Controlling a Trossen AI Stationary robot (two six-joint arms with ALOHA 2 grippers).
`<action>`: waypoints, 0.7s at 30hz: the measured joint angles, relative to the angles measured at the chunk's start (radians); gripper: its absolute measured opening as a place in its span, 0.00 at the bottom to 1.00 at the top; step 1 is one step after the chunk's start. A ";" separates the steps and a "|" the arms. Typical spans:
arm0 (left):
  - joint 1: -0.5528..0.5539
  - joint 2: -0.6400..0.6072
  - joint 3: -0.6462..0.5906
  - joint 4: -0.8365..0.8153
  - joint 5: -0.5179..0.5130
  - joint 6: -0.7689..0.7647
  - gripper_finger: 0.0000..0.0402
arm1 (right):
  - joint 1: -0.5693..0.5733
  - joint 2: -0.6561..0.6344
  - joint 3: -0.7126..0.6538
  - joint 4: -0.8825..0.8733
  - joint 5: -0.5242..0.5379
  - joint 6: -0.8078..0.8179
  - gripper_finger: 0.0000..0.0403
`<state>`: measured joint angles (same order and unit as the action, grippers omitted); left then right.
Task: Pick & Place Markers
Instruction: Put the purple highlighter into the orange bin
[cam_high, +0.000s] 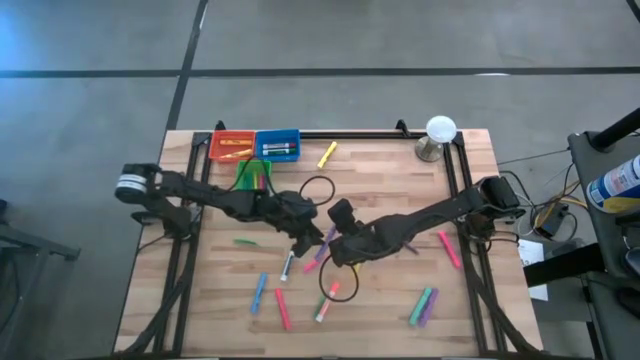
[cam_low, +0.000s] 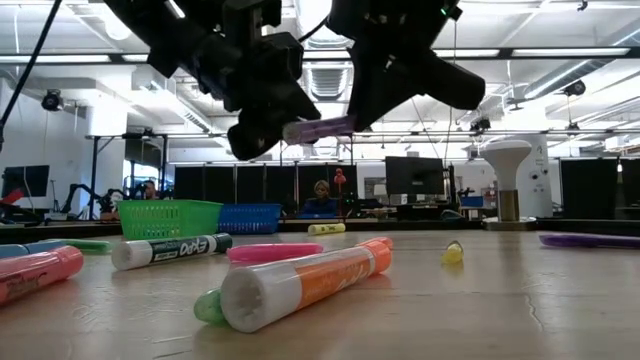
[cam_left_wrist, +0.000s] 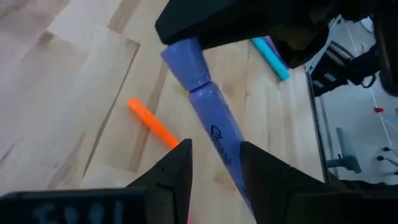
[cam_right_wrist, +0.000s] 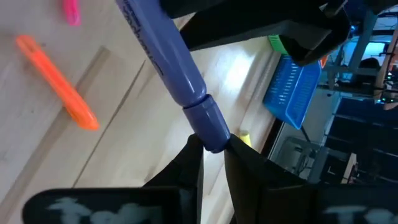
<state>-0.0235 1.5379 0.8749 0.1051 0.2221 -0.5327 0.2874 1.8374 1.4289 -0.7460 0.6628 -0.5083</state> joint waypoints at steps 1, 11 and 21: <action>0.000 -0.005 0.000 0.004 -0.001 0.000 0.32 | 0.000 0.000 0.002 0.004 0.000 0.001 0.12; 0.000 -0.016 0.003 0.017 -0.046 -0.024 0.32 | 0.000 -0.001 0.003 0.084 0.003 0.003 0.12; 0.001 -0.021 0.003 -0.027 -0.086 0.056 0.27 | 0.001 -0.001 0.003 0.112 -0.009 -0.003 0.13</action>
<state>-0.0223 1.5173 0.8780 0.0783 0.1359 -0.4770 0.2884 1.8366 1.4319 -0.6343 0.6537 -0.5118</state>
